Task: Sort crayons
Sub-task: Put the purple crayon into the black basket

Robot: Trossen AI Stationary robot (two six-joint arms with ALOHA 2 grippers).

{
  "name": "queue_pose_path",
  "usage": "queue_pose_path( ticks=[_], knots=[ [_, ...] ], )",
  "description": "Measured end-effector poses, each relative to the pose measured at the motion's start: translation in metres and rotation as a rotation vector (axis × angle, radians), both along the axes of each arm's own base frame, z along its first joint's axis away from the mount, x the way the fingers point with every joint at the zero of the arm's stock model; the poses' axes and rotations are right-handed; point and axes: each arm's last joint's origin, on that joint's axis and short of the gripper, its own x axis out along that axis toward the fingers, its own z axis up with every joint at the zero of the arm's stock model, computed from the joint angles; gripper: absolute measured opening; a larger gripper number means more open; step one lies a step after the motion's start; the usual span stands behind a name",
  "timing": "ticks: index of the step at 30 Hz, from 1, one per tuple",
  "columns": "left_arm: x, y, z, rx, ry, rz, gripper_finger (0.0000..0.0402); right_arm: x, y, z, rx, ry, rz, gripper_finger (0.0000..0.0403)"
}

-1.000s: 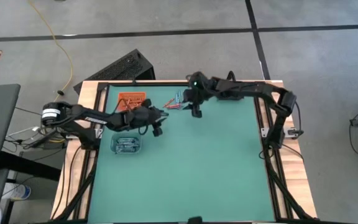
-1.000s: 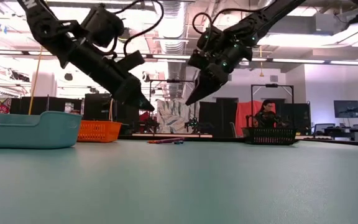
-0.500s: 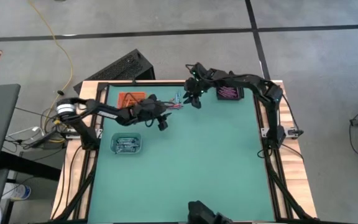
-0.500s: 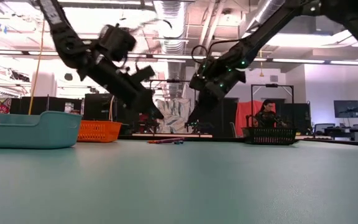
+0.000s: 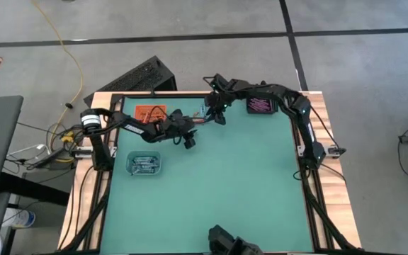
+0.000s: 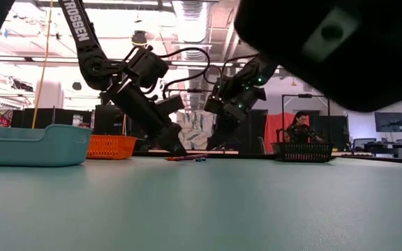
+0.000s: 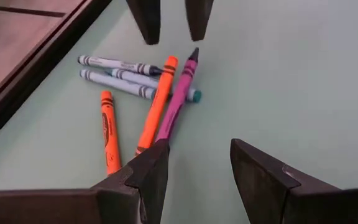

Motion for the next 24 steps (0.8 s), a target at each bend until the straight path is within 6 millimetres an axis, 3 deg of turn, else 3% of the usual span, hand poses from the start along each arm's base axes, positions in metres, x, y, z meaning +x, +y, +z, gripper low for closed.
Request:
queue_pose_path(
  ticks=[7, 24],
  knots=[
    [0.0, 0.002, -0.003, -0.012, 0.0, -0.026, 0.0162, -0.002, -0.004, -0.009, 0.019, 0.022, -0.013, 0.0159],
    [0.0, 0.005, -0.007, -0.039, -0.019, -0.04, 0.0162, 0.003, -0.009, -0.009, -0.011, -0.011, -0.021, 0.0141]
  ],
)
